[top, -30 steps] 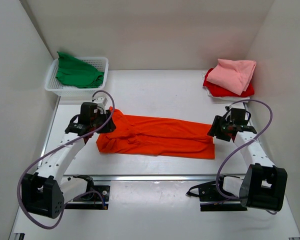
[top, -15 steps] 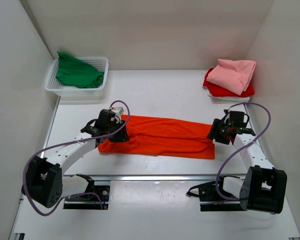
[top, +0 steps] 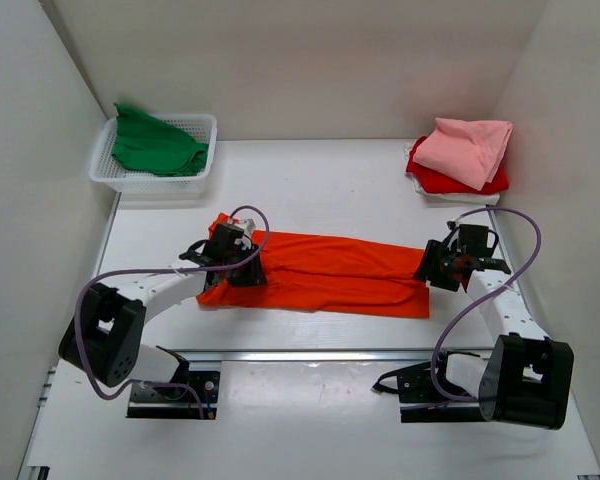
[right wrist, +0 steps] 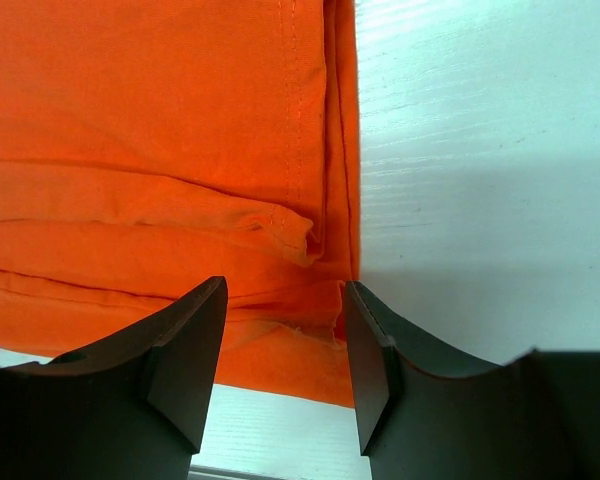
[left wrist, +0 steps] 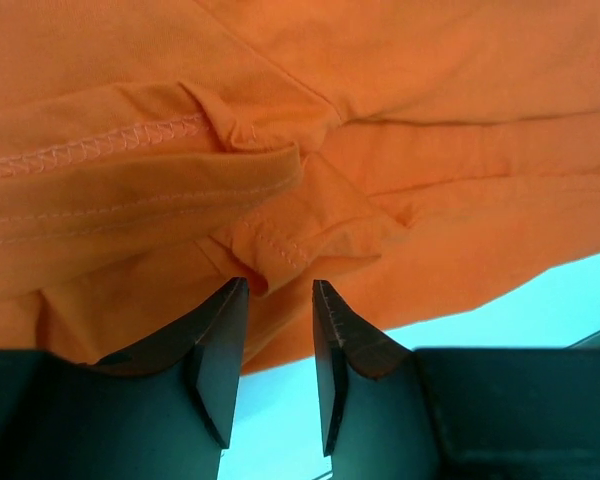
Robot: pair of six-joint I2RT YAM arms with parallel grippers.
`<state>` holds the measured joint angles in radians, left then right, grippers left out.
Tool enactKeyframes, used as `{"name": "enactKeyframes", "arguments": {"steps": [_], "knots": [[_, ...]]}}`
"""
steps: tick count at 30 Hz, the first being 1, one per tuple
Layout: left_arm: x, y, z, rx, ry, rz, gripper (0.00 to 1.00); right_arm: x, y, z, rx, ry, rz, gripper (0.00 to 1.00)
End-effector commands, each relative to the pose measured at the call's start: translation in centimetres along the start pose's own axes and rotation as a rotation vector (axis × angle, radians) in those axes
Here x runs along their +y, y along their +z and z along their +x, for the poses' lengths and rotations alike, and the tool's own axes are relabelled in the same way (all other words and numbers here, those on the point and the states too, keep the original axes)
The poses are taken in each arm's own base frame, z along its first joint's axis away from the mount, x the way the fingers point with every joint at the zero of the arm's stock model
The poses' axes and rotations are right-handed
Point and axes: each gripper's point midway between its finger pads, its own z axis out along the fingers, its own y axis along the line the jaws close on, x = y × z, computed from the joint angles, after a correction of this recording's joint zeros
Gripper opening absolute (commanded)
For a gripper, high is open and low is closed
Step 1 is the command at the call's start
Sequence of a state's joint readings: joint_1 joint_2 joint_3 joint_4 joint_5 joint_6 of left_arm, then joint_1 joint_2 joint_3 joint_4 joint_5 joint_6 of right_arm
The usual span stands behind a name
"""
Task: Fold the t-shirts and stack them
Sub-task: Fold the other side of the tshirt into a rectangle
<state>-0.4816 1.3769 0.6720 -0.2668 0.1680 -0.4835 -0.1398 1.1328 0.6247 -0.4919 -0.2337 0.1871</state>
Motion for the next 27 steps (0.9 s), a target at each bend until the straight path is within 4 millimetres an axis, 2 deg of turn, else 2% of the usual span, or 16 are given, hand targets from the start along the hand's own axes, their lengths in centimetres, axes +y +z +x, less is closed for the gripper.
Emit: {"name": "enactKeyframes", "arguments": {"steps": [1,4,5,6,7,8,13,19,21,27], "knots": [[-1.1,0.5,-0.9,-0.033,-0.012,0.032,0.42,0.3,-0.3,-0.8,-0.041,-0.015,-0.017,0.48],[-1.2,1.0,-0.8,-0.021,-0.004,0.026,0.39,0.3,-0.2,-0.5,-0.030,-0.014,-0.016,0.50],[-0.9,1.1,-1.2,-0.031,-0.018,0.020,0.35,0.1,-0.1,0.0,-0.012,-0.011,-0.009,0.54],[-1.0,1.2,-0.7,-0.016,-0.020,0.027,0.24,0.3,-0.2,0.0,-0.006,-0.014,-0.017,0.60],[-0.8,1.3,-1.1,-0.030,-0.031,0.026,0.14,0.5,-0.3,-0.1,-0.007,-0.016,-0.020,0.64],[-0.7,1.3,-1.2,-0.042,-0.038,0.031,0.00,0.5,-0.3,0.1,0.002,-0.016,-0.018,0.64],[-0.8,0.6,-2.0,-0.097,-0.047,0.026,0.00,1.2,0.1,1.2,0.020,-0.020,-0.037,0.56],[-0.4,-1.1,-3.8,-0.169,-0.068,0.015,0.00,0.6,-0.3,1.7,0.047,-0.027,0.009,0.60],[-0.4,-1.6,-4.2,-0.183,-0.074,0.017,0.00,0.6,-0.8,1.2,0.019,-0.028,0.009,0.60],[-0.8,-1.6,-4.4,-0.175,-0.067,0.031,0.00,0.5,-1.2,1.4,0.036,-0.034,-0.001,0.59]]}}
